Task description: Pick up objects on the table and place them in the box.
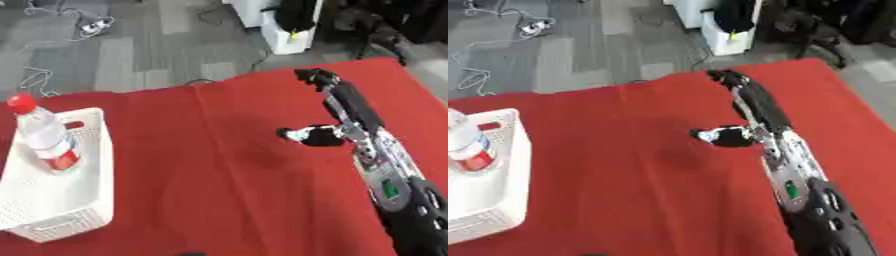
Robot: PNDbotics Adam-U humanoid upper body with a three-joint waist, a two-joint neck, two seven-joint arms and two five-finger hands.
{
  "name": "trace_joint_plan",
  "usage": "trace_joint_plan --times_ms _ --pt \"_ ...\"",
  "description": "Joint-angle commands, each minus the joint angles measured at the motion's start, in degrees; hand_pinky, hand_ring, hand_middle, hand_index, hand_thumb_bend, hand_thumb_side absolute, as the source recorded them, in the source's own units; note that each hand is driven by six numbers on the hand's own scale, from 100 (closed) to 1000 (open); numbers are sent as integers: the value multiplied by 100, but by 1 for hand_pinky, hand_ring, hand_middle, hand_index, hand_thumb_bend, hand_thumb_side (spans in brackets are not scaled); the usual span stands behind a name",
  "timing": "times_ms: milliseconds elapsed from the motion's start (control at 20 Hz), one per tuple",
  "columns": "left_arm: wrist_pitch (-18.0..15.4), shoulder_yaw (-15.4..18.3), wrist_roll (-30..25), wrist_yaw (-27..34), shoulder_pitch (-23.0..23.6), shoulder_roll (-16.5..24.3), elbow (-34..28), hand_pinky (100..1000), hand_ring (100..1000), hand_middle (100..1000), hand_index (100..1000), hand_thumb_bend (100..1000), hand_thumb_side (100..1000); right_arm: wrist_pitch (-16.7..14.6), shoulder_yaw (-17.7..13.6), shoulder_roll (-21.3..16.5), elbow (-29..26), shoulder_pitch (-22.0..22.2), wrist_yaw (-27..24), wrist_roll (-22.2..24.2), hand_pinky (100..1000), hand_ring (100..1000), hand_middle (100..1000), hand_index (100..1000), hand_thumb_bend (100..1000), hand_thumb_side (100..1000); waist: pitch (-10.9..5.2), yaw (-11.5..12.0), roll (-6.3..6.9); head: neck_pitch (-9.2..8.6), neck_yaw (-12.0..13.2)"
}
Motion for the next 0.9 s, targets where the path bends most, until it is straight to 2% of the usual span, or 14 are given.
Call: trace_joint_plan --times_ms 50,100,250,300,450,550,600,650,700,750,800,850,900 --pt "-1236 -35 -1171 -93 -55 -10 -55 761 827 682 979 100 838 152 -93 -31 -303 25 28 -473 576 673 653 799 645 100 -66 -9 -9 0 -76" --pt "-1248 -40 -1172 -110 -57 -11 -51 761 827 683 979 100 839 160 -106 -25 -352 59 0 -687 530 638 619 774 628 100 -54 -9 -8 3 -82" --pt "-1267 -41 -1167 -142 -54 -17 -38 761 827 683 979 100 841 104 -93 -26 -391 109 -120 -1172 471 590 569 740 621 121 -48 -20 -2 4 -88" --pt "-1269 -40 -1165 -149 -49 -19 -33 761 827 682 979 100 841 73 -80 -36 -380 102 -171 -1265 455 575 555 726 636 173 -56 -26 -4 2 -91" --pt "-1262 -35 -1159 -156 -35 -20 -12 761 827 683 978 100 840 -13 -37 -84 -341 25 -404 -1432 407 540 524 692 630 188 -95 -45 -21 -11 -99" --pt "-1251 -28 -1153 -146 -21 -14 -1 761 827 682 977 100 838 -41 -10 -118 -342 -28 -754 -1505 400 534 517 688 633 198 -136 -62 -41 -8 -108" --pt "-1243 -21 -1147 -140 -14 -10 3 761 827 682 976 100 833 -40 -1 -115 -352 -35 -1014 -1520 427 548 535 732 686 286 -159 -72 -52 -1 -114" --pt "-1232 -10 -1138 -133 -6 -5 8 761 827 683 977 100 835 -40 14 -113 -381 -30 -1399 -1497 427 548 533 732 605 474 -179 -85 -63 4 -118" --pt "-1218 -1 -1127 -125 1 0 13 758 826 682 976 100 827 -49 42 -114 -422 -7 -1785 -1417 535 618 628 828 766 365 -205 -104 -80 12 -121" --pt "-1202 6 -1119 -114 6 4 18 759 826 682 976 100 828 -58 62 -123 -476 18 -2114 -1299 521 609 617 816 751 353 -222 -122 -92 19 -119" --pt "-1187 12 -1115 -103 9 9 22 758 826 682 975 100 822 -58 79 -122 -531 53 -2355 -1168 609 677 702 887 851 397 -244 -146 -106 24 -124" --pt "-1171 20 -1112 -92 11 13 25 758 826 682 975 100 821 -43 86 -113 -593 90 -2524 -1018 627 695 721 899 874 392 -262 -169 -116 27 -125" --pt "-1155 30 -1110 -82 13 16 29 757 826 682 974 100 817 3 83 -88 -645 138 -2623 -853 731 782 800 953 1000 421 -284 -201 -126 24 -128"
